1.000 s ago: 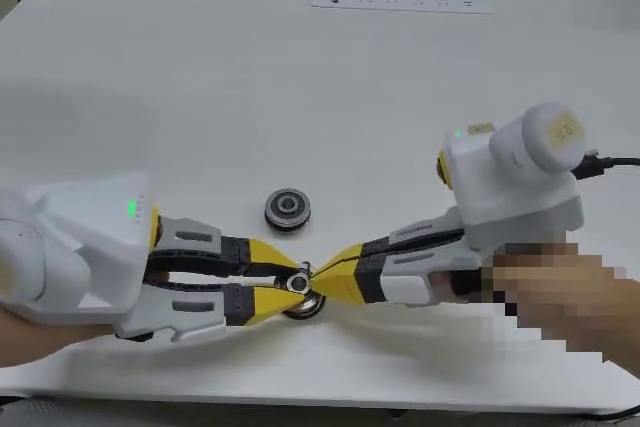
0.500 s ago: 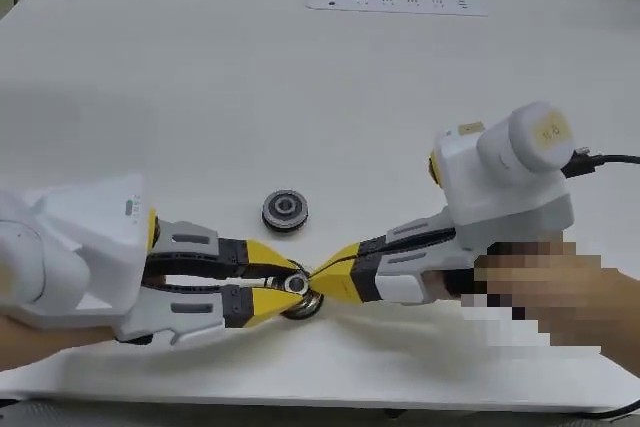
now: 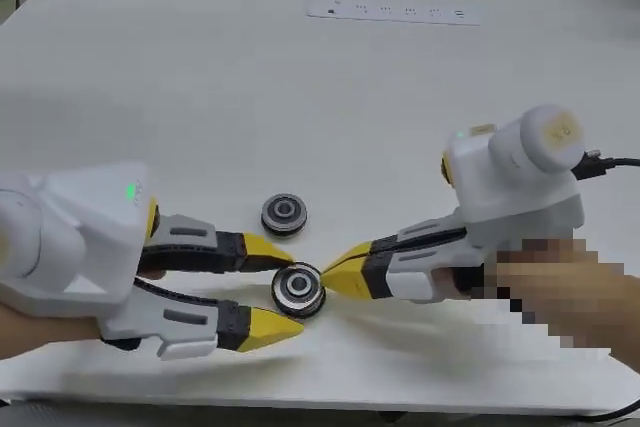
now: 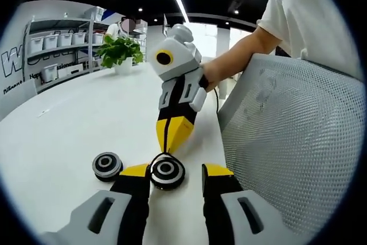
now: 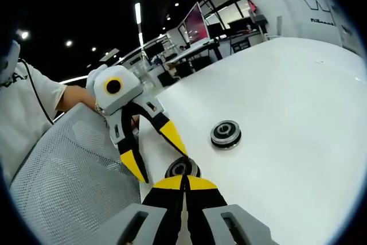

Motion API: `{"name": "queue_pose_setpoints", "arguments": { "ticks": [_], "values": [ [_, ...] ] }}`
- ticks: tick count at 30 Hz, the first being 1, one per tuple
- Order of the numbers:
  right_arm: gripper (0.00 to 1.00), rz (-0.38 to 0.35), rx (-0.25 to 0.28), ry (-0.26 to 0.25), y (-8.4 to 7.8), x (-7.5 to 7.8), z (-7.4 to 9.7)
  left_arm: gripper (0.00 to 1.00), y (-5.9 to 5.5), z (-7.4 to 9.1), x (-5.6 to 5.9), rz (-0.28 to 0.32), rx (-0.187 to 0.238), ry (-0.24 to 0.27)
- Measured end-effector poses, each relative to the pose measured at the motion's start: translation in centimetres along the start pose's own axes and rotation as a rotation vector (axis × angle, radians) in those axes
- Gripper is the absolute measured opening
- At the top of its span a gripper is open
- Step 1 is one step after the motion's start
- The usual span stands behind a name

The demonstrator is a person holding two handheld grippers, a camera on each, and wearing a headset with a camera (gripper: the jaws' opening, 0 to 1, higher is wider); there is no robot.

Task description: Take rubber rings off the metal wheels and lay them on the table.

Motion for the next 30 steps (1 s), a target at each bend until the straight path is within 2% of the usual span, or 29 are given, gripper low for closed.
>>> {"name": "queue_pose_setpoints", "arguments": {
  "ticks": [3, 6, 11, 16, 25, 30],
  "values": [
    [0.0, 0.001, 0.003, -0.004, 0.0, 0.2, 0.3, 0.44, 0.4, 0.5, -0.5, -0.013, -0.005, 0.015],
    [0.0, 0.001, 0.005, -0.008, 0.2, 0.4, 0.5, 0.47, 1.2, 1.1, -1.1, -0.008, 0.017, 0.031],
    [0.0, 0.0, 0.007, -0.009, 0.6, 0.4, 0.9, 0.55, 1.6, 1.8, -1.7, -0.035, 0.003, 0.041],
    [0.0, -0.002, 0.016, -0.018, 1.1, 0.3, 1.5, 0.64, 2.0, 2.5, -1.5, -0.025, 0.02, 0.047],
    [0.0, 0.001, 0.037, -0.031, 2.1, 0.1, 2.3, 0.71, 2.1, 4.8, -1.4, -0.029, 0.014, 0.075],
    [0.0, 0.018, 0.044, -0.022, 2.8, -0.4, 2.1, 0.75, 2.5, 6.4, -1.8, -0.035, 0.022, 0.117]
  ]
}}
Point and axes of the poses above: the centre of the closed fingertips' face, and the gripper's own axes: z roughly backward along the fingers, x roughly to its right, y roughly out of its top, the point moved 1 cm from there along z, roughly backward along the fingers, and after that the axes turned 11 degrees about x, right-handed, at the moved point
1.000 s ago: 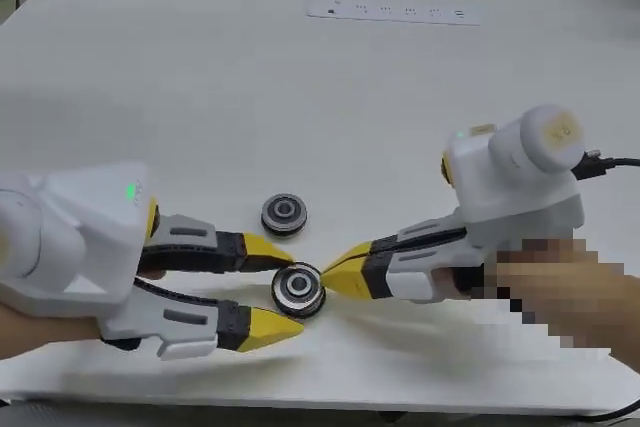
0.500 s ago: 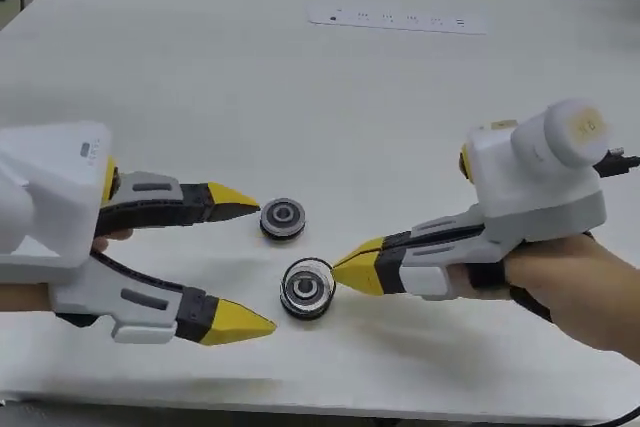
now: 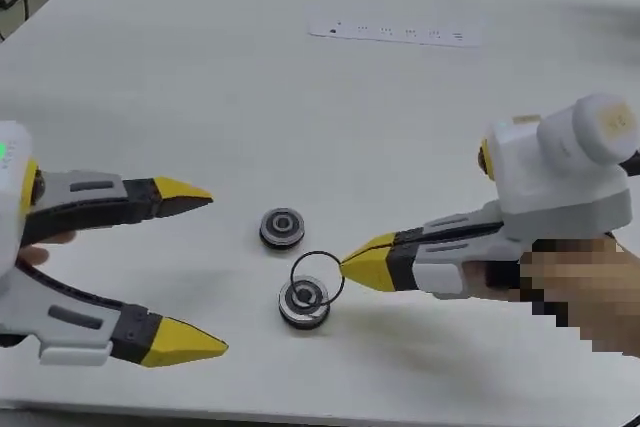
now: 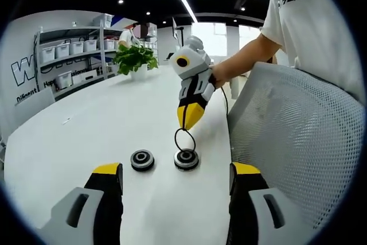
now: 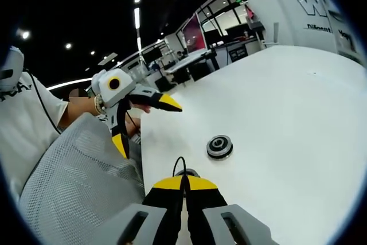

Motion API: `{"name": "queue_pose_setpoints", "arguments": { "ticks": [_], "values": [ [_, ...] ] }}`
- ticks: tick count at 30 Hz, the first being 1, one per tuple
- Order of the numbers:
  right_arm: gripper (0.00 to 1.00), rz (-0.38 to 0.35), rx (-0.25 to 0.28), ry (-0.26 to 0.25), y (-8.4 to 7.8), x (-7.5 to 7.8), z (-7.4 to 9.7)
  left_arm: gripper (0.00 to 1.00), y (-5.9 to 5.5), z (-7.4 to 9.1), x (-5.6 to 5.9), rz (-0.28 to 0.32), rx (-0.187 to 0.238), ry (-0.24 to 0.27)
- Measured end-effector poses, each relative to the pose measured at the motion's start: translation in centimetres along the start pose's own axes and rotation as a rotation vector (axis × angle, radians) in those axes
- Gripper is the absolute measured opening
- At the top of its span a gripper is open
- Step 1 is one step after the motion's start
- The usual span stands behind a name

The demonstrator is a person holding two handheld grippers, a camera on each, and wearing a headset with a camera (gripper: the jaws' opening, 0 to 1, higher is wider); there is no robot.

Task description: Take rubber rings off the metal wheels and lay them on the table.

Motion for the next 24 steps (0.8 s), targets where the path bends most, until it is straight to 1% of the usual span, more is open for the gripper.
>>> {"name": "queue_pose_setpoints", "arguments": {
  "ticks": [5, 8, 10, 14, 15, 19, 24],
  "values": [
    [0.0, 0.014, 0.005, 0.016, 0.6, -0.5, -0.5, 0.81, 0.3, 1.3, -0.5, 0.003, 0.001, 0.043],
    [0.0, 0.017, 0.011, 0.025, 1.0, -0.8, -0.8, 0.82, 0.3, 2.2, -0.7, 0.006, 0.002, 0.071],
    [0.0, 0.019, 0.016, 0.029, 1.2, -0.9, -1.1, 0.82, 0.2, 2.7, -0.7, 0.014, 0.005, 0.084],
    [0.0, 0.023, 0.017, 0.041, 1.5, -1.1, -1.6, 0.85, -0.1, 3.4, -0.5, 0.026, -0.005, 0.099],
    [0.0, 0.024, 0.015, 0.047, 1.5, -1.3, -1.8, 0.85, -0.2, 3.7, -0.6, 0.03, -0.006, 0.109],
    [0.0, 0.03, 0.008, 0.058, 1.5, -1.4, -2.5, 0.86, -0.4, 3.9, -0.3, 0.047, -0.002, 0.12],
    [0.0, 0.038, -0.004, 0.073, 1.4, -1.7, -3.5, 0.87, -0.8, 3.9, 0.3, 0.062, -0.005, 0.117]
  ]
}}
Point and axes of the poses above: the centre of the closed fingertips' face, and the gripper's own axes: z roughly backward along the fingers, x roughly to its right, y roughly out of its top, the point moved 1 cm from there along z, roughly backward along the fingers, and after that the axes turned 11 degrees about x, right-handed, at the moved point
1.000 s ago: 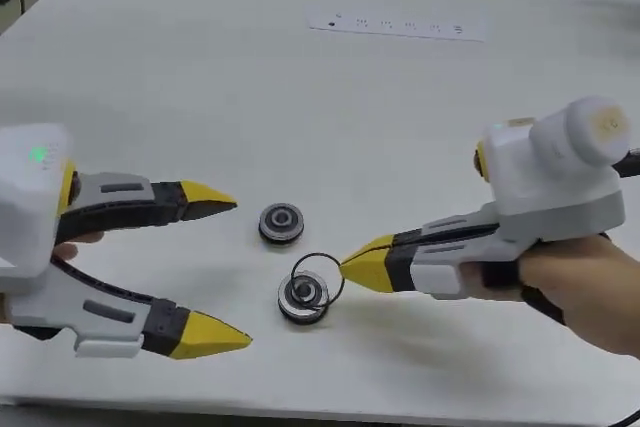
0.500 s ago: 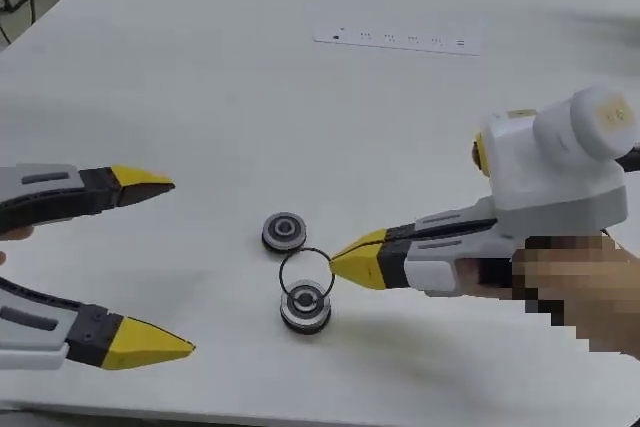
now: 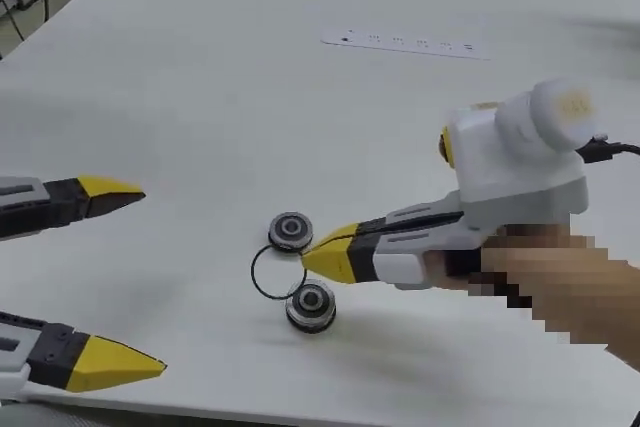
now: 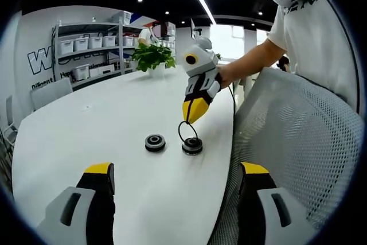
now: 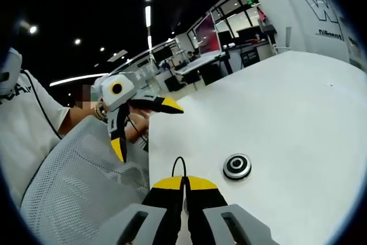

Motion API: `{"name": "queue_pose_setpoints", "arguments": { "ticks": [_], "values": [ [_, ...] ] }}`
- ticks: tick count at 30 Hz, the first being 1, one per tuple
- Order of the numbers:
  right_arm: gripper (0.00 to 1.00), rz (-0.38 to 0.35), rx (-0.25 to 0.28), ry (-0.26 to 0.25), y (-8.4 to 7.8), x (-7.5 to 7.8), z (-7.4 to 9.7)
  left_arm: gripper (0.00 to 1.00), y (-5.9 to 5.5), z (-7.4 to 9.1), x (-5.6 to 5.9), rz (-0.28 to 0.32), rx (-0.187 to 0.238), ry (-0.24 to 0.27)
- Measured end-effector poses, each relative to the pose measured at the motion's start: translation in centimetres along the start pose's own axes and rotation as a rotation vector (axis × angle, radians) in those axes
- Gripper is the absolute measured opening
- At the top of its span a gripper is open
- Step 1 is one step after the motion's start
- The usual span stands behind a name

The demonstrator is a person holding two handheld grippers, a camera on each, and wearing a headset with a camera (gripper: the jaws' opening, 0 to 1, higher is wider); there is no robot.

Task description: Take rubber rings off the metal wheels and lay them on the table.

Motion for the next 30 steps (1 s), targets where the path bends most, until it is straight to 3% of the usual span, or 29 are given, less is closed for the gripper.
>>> {"name": "queue_pose_setpoints", "arguments": {
  "ticks": [7, 16, 30],
  "values": [
    [0.0, 0.022, -0.035, 0.035, -0.4, -0.4, -1.9, 0.88, -0.3, 0.1, 0.5, 0.016, -0.002, 0.002],
    [0.0, 0.048, -0.087, 0.04, -1.7, -0.2, -4.2, 0.87, -0.4, 0.2, 0.8, 0.025, 0.001, 0.008],
    [0.0, 0.075, -0.146, -0.006, -3.4, 1.3, -5.2, 0.87, -0.5, 0.5, 0.6, 0.026, 0.004, 0.02]
  ]
}}
Point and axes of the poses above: the centre of the closed fingertips' face, and the gripper's own axes: z roughly backward along the fingers, x roughly to its right, y roughly out of its top, the point moved 1 cm from there along z, roughly backward along the fingers, and after that the axes turned 11 degrees about x, right-handed, at the moved point
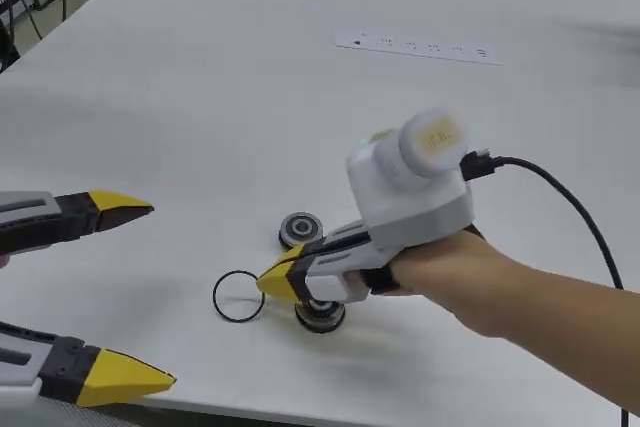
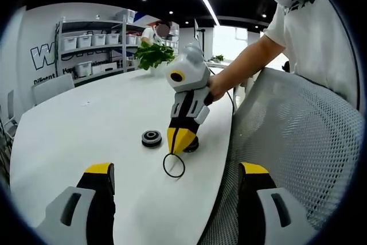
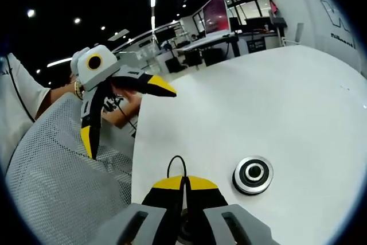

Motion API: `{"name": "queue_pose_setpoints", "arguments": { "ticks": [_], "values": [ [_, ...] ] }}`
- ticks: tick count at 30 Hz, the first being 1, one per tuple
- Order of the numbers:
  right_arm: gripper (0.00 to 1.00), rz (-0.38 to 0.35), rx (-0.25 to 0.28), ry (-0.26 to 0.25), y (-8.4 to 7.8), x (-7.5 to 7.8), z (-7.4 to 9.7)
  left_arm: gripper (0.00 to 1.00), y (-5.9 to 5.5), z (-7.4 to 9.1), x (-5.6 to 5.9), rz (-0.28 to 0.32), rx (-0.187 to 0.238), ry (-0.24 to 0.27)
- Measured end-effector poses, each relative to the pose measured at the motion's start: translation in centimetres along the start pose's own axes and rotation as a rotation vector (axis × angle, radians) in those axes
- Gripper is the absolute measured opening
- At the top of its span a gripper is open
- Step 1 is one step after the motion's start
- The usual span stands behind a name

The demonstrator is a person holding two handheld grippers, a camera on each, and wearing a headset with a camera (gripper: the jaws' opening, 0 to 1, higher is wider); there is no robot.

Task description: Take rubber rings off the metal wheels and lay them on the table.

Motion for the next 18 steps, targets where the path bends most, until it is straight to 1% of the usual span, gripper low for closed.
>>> {"name": "queue_pose_setpoints", "arguments": {
  "ticks": [2, 4, 5, 7, 8, 9, 11, 14, 16, 18],
  "values": [
    [0.0, 0.006, -0.012, -0.007, -0.3, 0.1, -0.1, 0.87, 0.0, 0.0, 0.0, -0.002, -0.001, 0.002],
    [0.04, 0.015, -0.018, -0.027, -0.4, 0.5, 0.0, 0.87, 0.0, 0.1, 0.0, -0.003, -0.004, 0.001],
    [0.06, 0.017, -0.016, -0.028, -0.4, 0.5, 0.0, 0.87, 0.0, 0.0, 0.0, -0.002, -0.005, 0.001],
    [0.06, 0.016, -0.009, -0.035, -0.2, 0.6, 0.2, 0.87, 0.0, 0.0, 0.1, -0.007, -0.008, -0.004],
    [0.06, 0.018, -0.001, -0.042, 0.0, 0.8, 0.8, 0.86, 0.0, -0.2, 0.1, -0.008, -0.008, -0.008],
    [0.08, 0.015, 0.006, -0.044, 0.1, 0.8, 1.1, 0.86, 0.1, -0.3, 0.0, -0.01, -0.005, -0.01],
    [0.09, 0.011, 0.016, -0.048, 0.3, 0.7, 1.5, 0.86, 0.2, -0.5, 0.1, -0.011, -0.002, -0.014],
    [0.1, 0.047, 0.031, -0.048, 0.6, 0.5, 2.4, 0.8, 0.5, -0.8, -0.1, -0.035, -0.003, -0.015],
    [0.12, 0.07, 0.036, -0.046, 0.6, 0.3, 3.1, 0.77, 0.9, -1.1, -0.3, -0.035, 0.004, -0.017],
    [0.12, 0.082, 0.05, -0.047, 0.7, 0.3, 3.9, 0.75, 1.4, -1.4, -0.4, -0.051, 0.015, -0.021]
  ]
}}
Point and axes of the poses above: the centre of the closed fingertips' face, and the gripper's own axes: z roughly backward along the fingers, x roughly to its right, y roughly out of its top, the point moved 1 cm from there along z, roughly backward along the fingers, and after that the axes turned 11 degrees about x, right-handed, at the moved point
